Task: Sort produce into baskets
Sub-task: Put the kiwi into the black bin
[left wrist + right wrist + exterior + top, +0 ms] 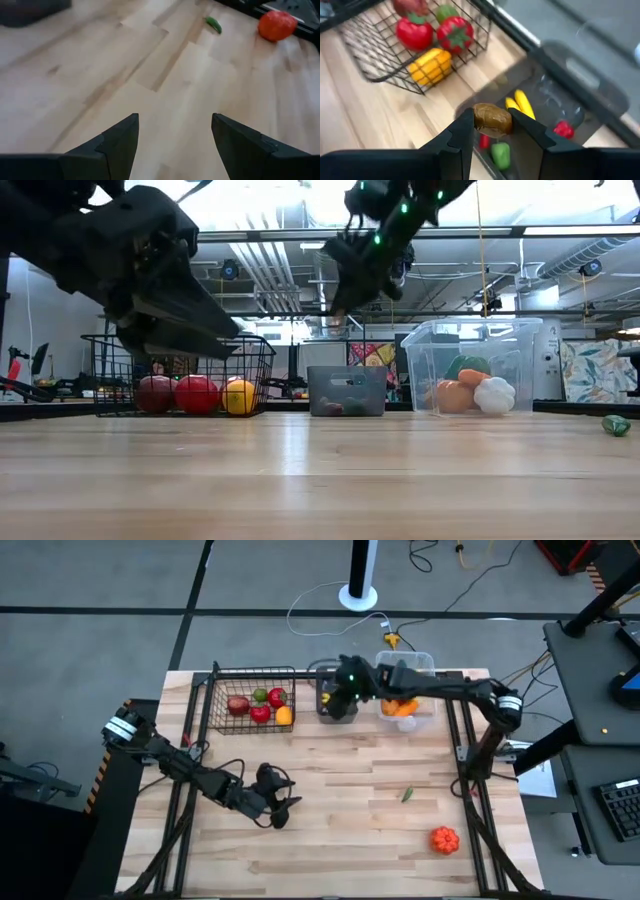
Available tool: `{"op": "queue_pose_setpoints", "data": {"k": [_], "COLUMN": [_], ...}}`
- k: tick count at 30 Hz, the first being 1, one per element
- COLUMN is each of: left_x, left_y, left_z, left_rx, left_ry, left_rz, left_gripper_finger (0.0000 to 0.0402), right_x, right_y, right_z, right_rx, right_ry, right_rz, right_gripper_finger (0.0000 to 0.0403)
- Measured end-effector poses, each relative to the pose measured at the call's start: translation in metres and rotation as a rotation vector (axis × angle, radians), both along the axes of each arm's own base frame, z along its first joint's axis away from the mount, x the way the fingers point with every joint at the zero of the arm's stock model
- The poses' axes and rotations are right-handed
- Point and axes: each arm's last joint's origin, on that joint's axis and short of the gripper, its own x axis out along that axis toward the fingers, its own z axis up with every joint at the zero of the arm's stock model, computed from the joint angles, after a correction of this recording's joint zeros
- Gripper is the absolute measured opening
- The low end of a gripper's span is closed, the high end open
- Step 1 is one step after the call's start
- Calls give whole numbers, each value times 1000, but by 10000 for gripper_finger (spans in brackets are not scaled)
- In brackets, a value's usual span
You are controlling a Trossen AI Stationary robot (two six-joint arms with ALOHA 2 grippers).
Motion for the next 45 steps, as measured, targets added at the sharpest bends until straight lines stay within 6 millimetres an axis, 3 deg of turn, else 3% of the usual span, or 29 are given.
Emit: {"op": "queue_pose_setpoints", "data": {"k": [6, 15, 27, 37, 45], "left_x": [0, 0, 0, 1, 1], "left_y": [1, 1, 2, 3, 3], "left_z": [0, 0, 1, 1, 1], "left_rx": [16, 18, 20, 35, 37], "left_ry": [-8, -7, -11, -18, -20], "left_rz": [19, 22, 27, 50, 53], "left_gripper_finger": [232, 232, 232, 232, 232], "right_x": [-5, 18, 30, 30, 28], "right_y": [-42, -63, -73, -73, -67], "right_z": [-19, -24, -48, -46, -33], "right_rx": [148, 148, 81, 73, 61], "right_ry": [41, 240, 396, 389, 360], "right_rz": [-62, -10, -20, -23, -12], "right_gripper_finger": [102, 102, 110, 212, 245]}}
